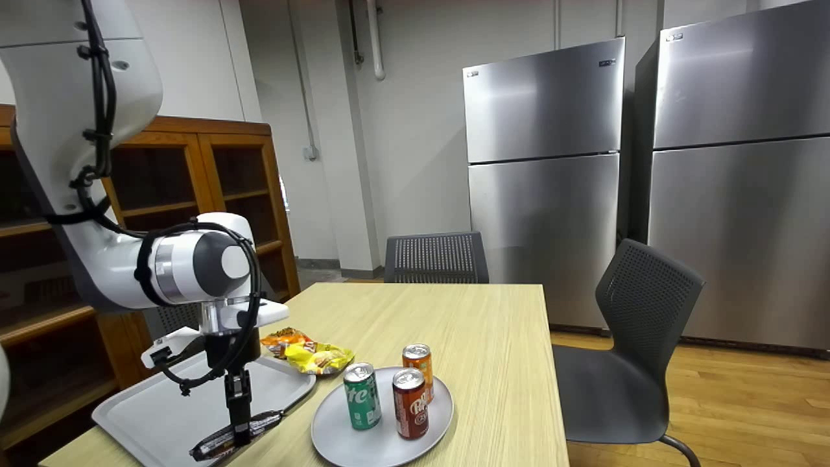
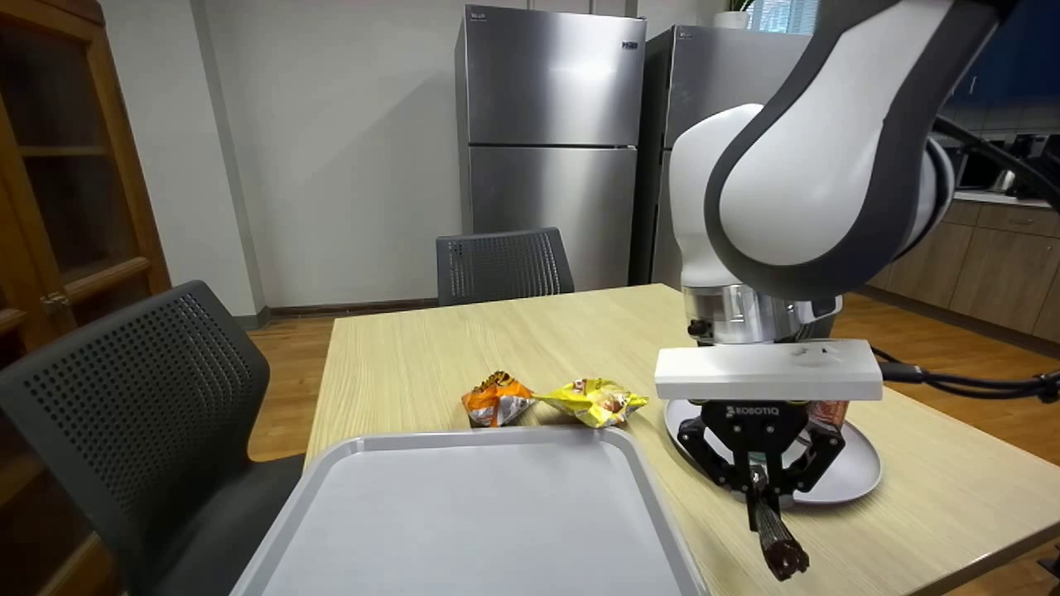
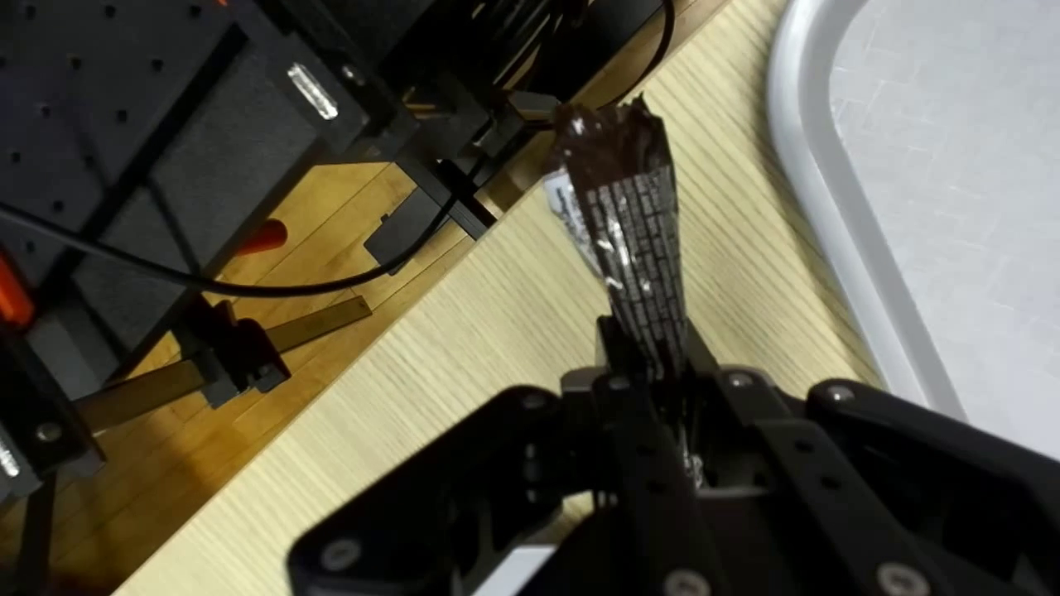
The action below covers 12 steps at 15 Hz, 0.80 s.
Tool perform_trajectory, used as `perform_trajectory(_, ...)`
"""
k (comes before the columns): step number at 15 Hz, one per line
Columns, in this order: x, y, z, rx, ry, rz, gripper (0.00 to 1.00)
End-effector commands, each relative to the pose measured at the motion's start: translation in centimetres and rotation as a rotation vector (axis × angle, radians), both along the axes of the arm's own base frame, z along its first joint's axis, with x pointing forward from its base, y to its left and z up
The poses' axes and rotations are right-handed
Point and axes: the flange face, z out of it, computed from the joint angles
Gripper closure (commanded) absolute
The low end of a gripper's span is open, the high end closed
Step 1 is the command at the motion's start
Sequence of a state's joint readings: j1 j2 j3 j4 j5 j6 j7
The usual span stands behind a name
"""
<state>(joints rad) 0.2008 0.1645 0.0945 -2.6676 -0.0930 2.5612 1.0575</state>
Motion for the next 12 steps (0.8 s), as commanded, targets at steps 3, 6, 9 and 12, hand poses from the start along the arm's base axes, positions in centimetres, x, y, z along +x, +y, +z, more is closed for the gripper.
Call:
perform_trajectory(3, 0.5, 0.3, -1.8, -0.009, 0.001, -0.01, 0.96)
perform_trajectory(6, 0.7, 0.6, -2.8, -0.005, 0.002, -0.019, 0.96)
perform_trajectory(9, 0.8, 0.8, -3.7, -0.005, 0.011, -0.018, 0.96)
perform_trajectory(12, 0.9, 1.1, -4.3, -0.008, 0.022, -0.015, 0.96)
